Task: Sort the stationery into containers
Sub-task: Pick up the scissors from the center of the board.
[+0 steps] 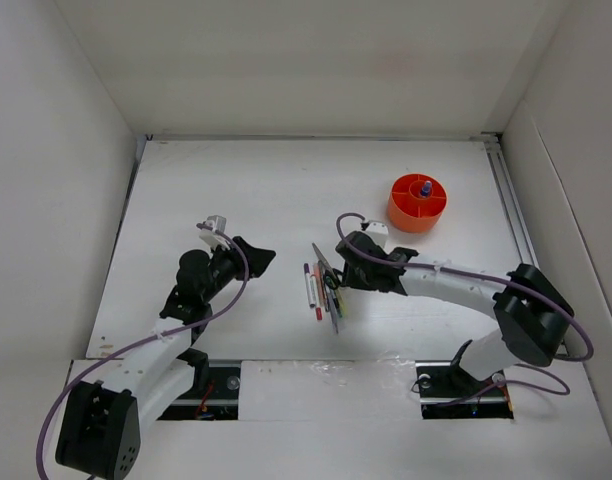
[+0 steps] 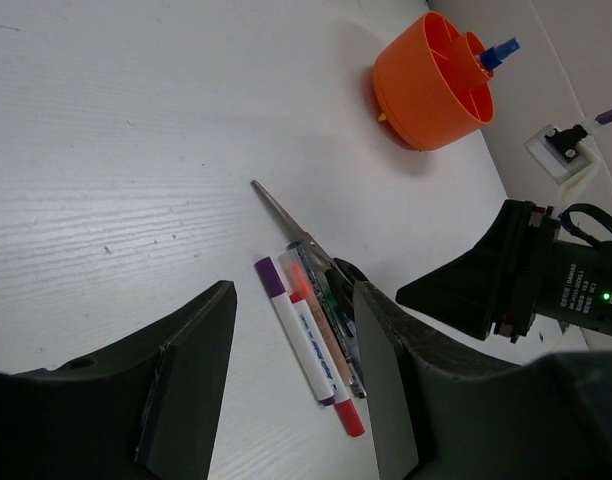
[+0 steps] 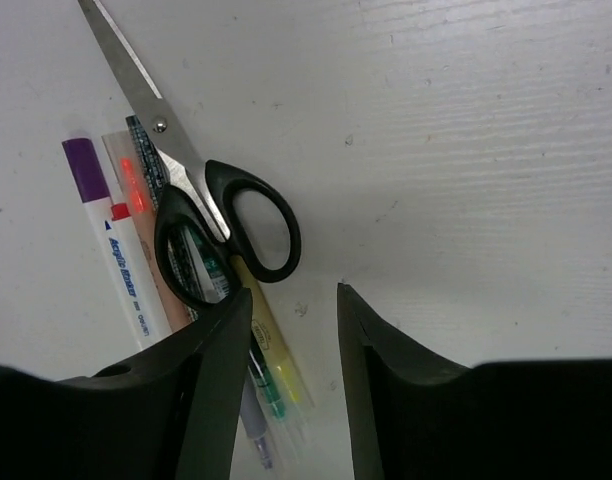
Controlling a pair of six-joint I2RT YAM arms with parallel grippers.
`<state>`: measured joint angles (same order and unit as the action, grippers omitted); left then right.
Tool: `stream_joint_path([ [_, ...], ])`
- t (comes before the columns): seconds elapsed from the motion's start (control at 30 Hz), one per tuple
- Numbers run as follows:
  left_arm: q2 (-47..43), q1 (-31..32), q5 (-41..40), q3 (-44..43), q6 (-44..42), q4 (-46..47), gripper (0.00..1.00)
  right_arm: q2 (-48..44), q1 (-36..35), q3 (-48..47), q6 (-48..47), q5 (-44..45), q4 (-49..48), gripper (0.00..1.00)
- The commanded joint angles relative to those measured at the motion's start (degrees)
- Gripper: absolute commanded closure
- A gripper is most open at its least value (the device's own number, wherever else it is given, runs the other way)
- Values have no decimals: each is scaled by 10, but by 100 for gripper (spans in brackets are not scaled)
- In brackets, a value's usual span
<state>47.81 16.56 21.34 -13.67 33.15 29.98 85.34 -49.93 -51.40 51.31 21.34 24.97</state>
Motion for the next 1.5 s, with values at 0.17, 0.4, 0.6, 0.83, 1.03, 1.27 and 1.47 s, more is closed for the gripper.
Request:
stream_joint_path([
  [0.17, 6, 2, 12, -27, -4, 41, 53, 51, 32, 2, 12, -31, -91, 55],
  [0.4, 11, 2, 17, -27, -4, 41, 53, 76, 39, 9, 12, -46, -105, 64],
  [0.6, 18, 2, 17, -27, -4, 41, 53, 82, 44, 23, 18, -45, -113, 78],
  [0.83, 23, 2, 17, -27, -4, 47, 53, 88, 44, 23, 17, -56, -122, 96],
  [1.03, 28, 2, 17, -27, -4, 47, 56, 71, 38, 3, 3, -64, -115, 100],
  [1.27, 33, 2, 38, -32, -3, 56, 61, -5, 27, -10, -8, -82, -90, 100],
  [1.47, 77, 2, 81, -64, 11, 71, 58, -40, 14, -15, -19, -87, -66, 100],
])
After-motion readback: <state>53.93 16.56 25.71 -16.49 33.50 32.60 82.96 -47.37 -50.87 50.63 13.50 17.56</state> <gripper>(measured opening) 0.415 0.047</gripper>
